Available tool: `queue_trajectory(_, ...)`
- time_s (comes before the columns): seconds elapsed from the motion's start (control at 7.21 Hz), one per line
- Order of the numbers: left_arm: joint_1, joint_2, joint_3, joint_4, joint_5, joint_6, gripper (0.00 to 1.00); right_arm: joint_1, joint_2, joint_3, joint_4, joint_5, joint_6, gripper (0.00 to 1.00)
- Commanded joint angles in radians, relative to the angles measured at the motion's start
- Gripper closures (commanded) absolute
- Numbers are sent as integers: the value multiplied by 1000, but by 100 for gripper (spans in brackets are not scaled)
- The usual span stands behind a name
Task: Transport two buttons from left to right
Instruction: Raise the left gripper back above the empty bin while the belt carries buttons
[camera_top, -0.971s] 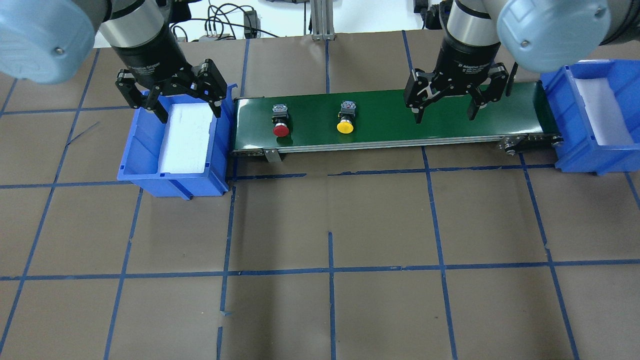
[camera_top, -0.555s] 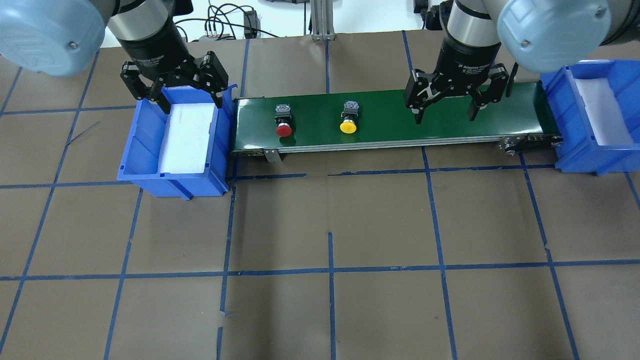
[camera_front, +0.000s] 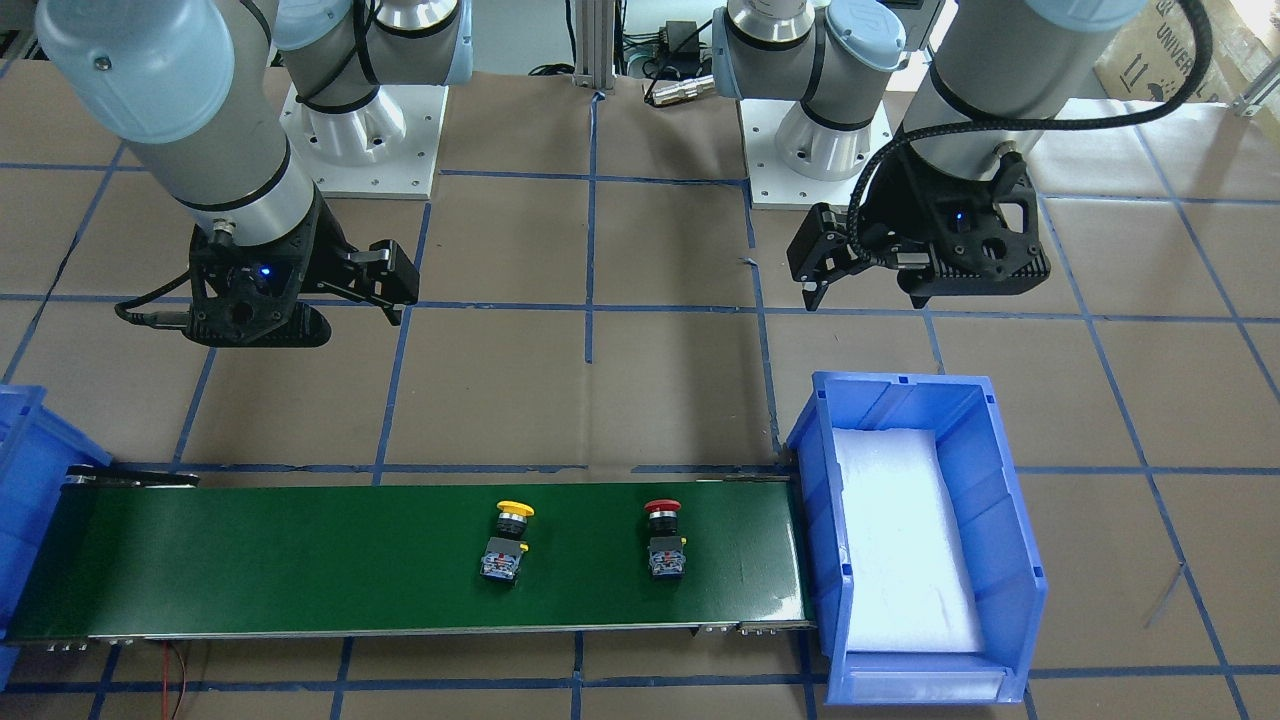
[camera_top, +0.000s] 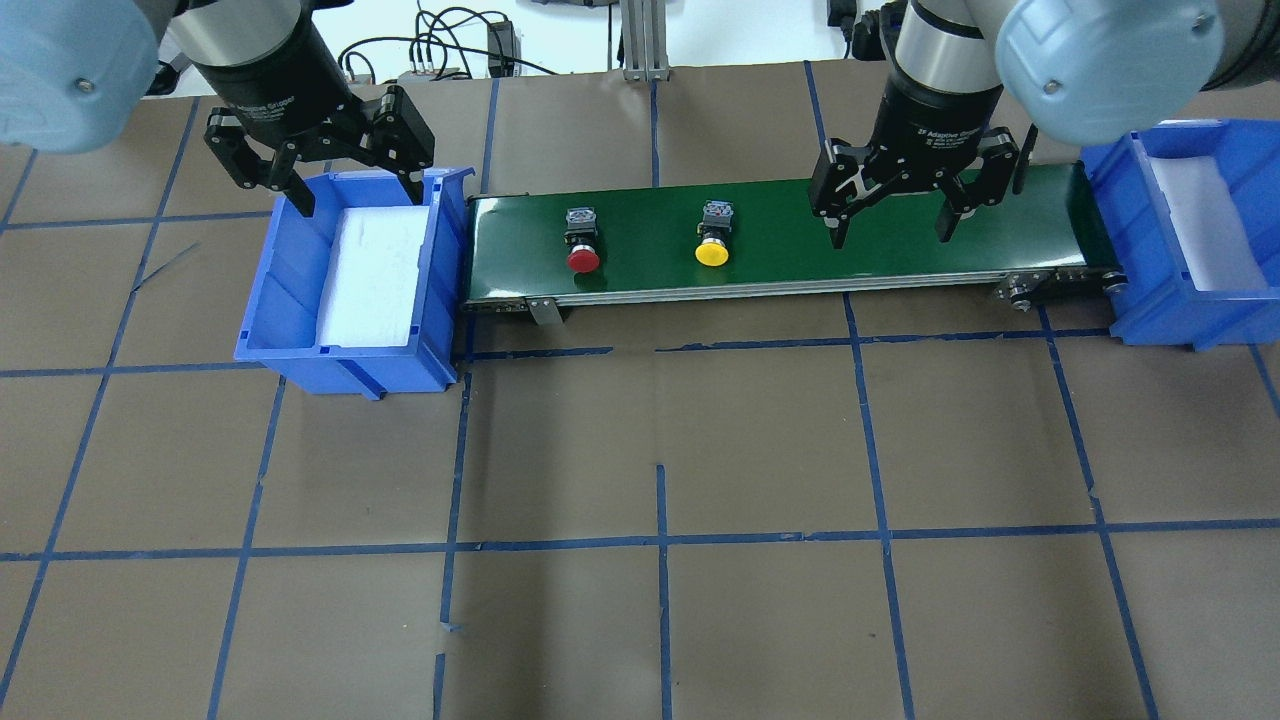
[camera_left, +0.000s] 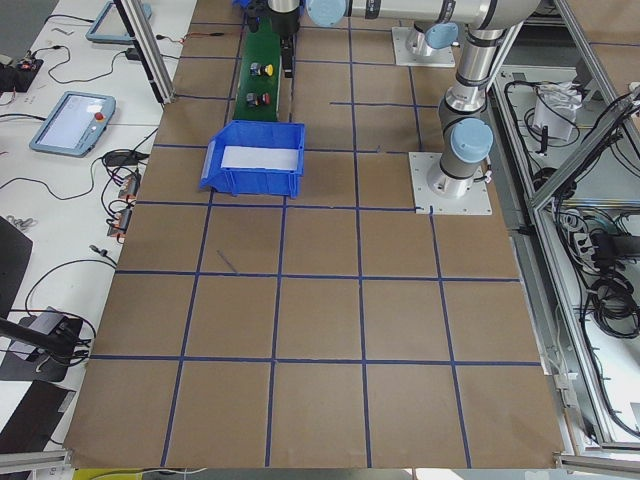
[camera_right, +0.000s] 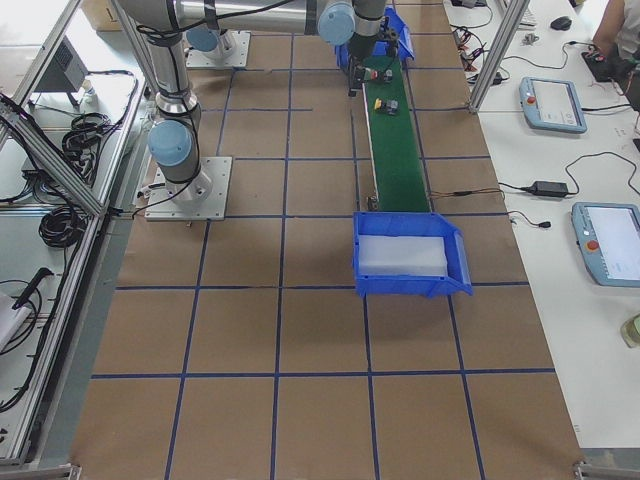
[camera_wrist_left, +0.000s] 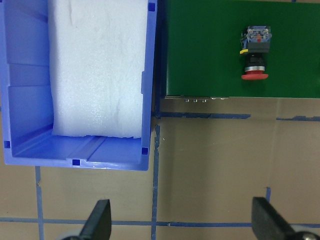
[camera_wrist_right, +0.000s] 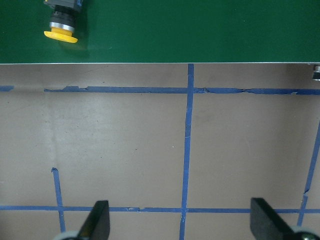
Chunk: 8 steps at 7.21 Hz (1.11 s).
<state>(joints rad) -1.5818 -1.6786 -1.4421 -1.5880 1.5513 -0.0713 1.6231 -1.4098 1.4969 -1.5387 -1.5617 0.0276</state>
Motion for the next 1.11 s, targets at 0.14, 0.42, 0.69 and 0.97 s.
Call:
queue_trajectory(0.14, -35, -67, 2, -15, 15, -34, 0, 0, 0, 0, 0, -1, -2, 0)
queue_trajectory(0.42, -8, -61, -21, 11, 18, 2, 0, 0, 2, 0, -1, -1, -2, 0)
queue_trajectory(0.69, 15, -41, 3, 8, 24, 10, 0, 0, 2, 0, 2, 0, 0, 0)
queue_trajectory(0.97, 11, -45, 14, 9, 12, 8, 0, 0, 2, 0, 0, 0, 0, 0)
